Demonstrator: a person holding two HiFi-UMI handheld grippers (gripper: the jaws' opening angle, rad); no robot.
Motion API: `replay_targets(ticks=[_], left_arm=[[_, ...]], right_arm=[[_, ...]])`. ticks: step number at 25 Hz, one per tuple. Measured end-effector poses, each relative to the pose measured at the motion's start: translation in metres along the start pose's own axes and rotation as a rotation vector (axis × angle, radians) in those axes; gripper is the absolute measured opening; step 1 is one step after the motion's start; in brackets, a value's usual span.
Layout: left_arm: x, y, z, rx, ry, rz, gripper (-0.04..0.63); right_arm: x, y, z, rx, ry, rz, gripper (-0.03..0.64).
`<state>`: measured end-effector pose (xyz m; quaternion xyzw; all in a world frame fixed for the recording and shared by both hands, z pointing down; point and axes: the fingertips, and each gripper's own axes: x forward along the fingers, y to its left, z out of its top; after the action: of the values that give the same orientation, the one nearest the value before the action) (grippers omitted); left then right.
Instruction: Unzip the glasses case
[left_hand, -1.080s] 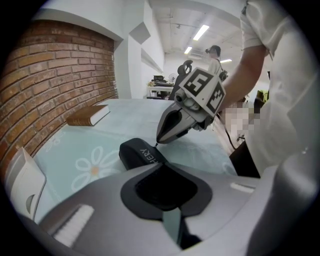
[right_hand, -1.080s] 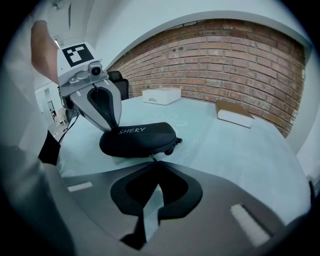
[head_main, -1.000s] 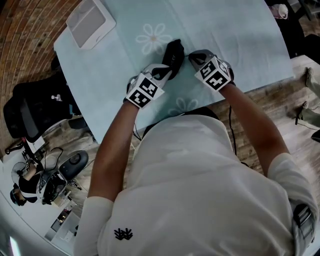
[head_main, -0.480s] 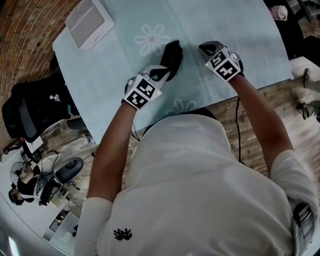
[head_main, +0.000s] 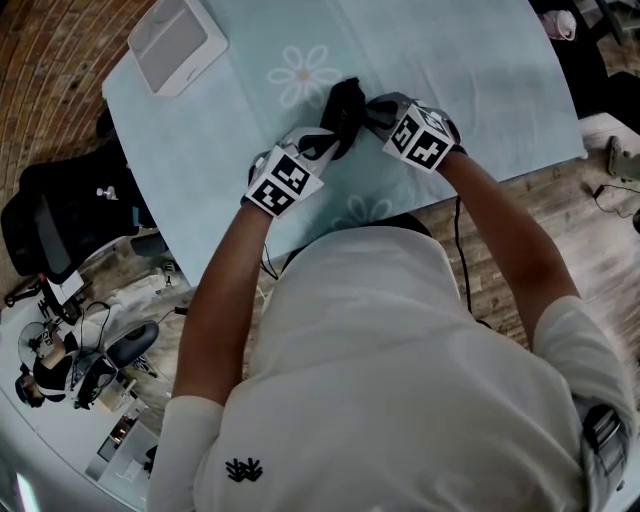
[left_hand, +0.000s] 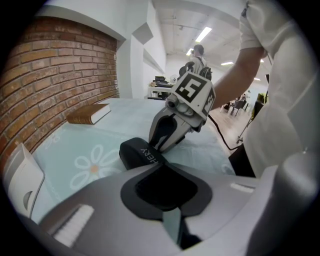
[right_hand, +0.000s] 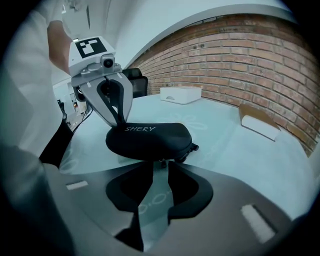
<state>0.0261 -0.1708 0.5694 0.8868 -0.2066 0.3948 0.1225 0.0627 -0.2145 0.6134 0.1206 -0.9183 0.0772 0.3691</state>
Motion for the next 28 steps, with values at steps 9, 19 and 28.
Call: replay_targets(ticks=[9, 19, 28], left_arm=[[-0.002, 0.003, 0.000, -0.010, -0.015, -0.004, 0.052], [-0.002, 0.002, 0.000, -0.019, -0.015, -0.003, 0.052], [-0.003, 0.001, 0.001, -0.024, -0.013, -0.002, 0.052]], right_arm=[[0.010, 0.000, 0.002, -0.105, 0.080, 0.019, 0.078], [0.010, 0.002, 0.001, -0.105, 0.096, 0.032, 0.026], [0.001, -0.010, 0.000, -0.054, 0.078, -0.111, -0.003]])
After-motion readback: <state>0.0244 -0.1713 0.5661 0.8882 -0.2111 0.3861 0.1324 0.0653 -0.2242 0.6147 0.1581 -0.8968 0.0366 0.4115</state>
